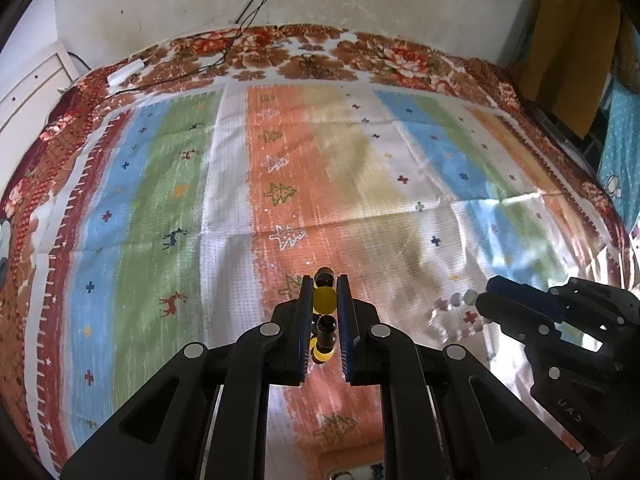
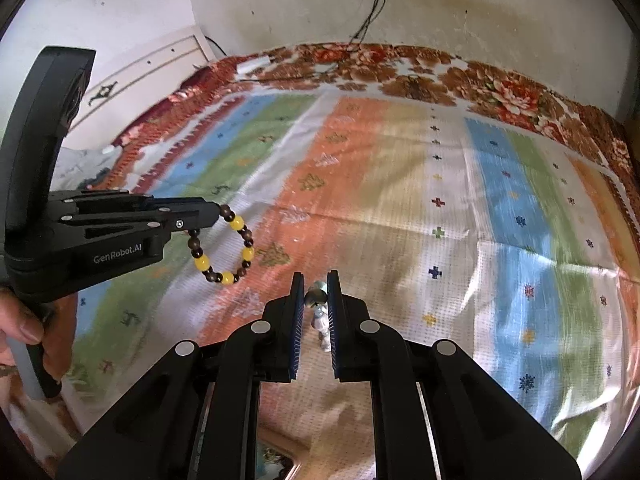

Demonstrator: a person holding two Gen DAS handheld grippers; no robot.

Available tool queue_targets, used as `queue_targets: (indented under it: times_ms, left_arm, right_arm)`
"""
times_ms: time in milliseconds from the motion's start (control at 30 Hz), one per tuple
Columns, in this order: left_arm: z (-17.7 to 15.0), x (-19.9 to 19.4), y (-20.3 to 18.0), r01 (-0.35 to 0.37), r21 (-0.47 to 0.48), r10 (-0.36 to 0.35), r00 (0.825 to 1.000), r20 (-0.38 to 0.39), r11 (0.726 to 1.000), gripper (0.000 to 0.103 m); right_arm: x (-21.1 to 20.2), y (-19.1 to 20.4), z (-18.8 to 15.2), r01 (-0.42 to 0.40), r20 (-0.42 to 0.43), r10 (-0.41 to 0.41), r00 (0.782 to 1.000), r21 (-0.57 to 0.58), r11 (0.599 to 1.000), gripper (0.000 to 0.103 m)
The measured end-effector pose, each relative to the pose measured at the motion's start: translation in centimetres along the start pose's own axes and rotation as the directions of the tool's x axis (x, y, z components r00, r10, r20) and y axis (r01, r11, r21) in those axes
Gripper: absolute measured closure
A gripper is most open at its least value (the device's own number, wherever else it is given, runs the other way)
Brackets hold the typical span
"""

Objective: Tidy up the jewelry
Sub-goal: 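Lift both held bracelets and carry them over the silver tin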

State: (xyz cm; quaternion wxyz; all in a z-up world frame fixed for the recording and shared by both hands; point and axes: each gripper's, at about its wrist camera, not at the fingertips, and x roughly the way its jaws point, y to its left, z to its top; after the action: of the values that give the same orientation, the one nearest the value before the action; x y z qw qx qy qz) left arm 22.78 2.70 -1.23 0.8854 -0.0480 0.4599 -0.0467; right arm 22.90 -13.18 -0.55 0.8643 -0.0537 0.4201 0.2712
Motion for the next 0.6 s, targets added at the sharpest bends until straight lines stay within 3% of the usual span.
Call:
queue_targets:
  times_ms: [600]
  left_arm:
    - [-2.6, -5.7, -1.7, 0.071, 0.014, -0.072, 0.993, 0.098, 0.997, 0.092]
  right_arm:
    - [-4.3, 2.9, -1.7, -0.064, 0.062, 0.068, 0.996, -0.069, 0.996, 0.091]
